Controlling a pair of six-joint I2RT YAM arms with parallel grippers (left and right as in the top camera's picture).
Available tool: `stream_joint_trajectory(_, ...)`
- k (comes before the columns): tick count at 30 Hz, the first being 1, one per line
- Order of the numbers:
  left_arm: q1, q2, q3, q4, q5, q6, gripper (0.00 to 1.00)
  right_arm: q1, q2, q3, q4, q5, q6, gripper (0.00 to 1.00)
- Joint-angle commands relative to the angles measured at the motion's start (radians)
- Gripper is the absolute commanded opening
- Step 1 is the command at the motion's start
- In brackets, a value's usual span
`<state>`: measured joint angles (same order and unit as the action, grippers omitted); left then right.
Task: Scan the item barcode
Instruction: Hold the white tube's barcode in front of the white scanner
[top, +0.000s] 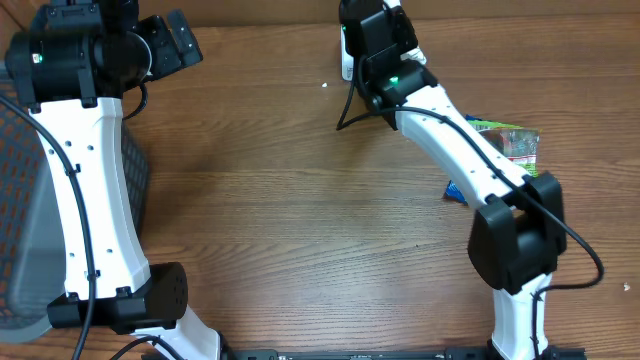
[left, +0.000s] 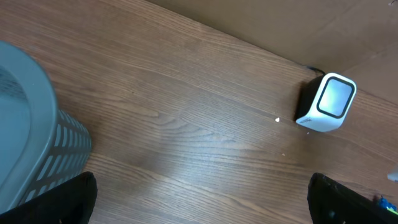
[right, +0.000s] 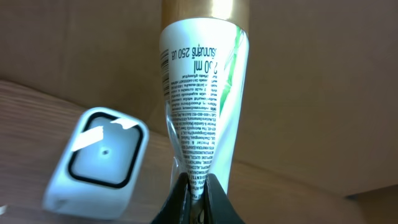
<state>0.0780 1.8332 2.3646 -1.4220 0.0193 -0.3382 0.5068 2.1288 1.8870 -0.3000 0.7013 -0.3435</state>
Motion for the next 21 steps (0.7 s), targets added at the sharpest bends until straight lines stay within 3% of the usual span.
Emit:
stream_joint_trajectory(1,-0.013,-0.002,0.02,0.001,0.0,-0.006,1.0,-0.004,0.032,0.032,0.074,0.133,-0.134,0.04)
stream_joint_trajectory(16,-0.013,-0.002,0.02,0.001,0.0,-0.006,1.0,-0.003,0.179,0.031,0.264,0.158,-0.493,0.04)
stream_joint_trajectory(21,-0.013,-0.002,0.02,0.001,0.0,-0.006,1.0,-0.003,0.224,0.031,0.388,0.154,-0.523,0.04)
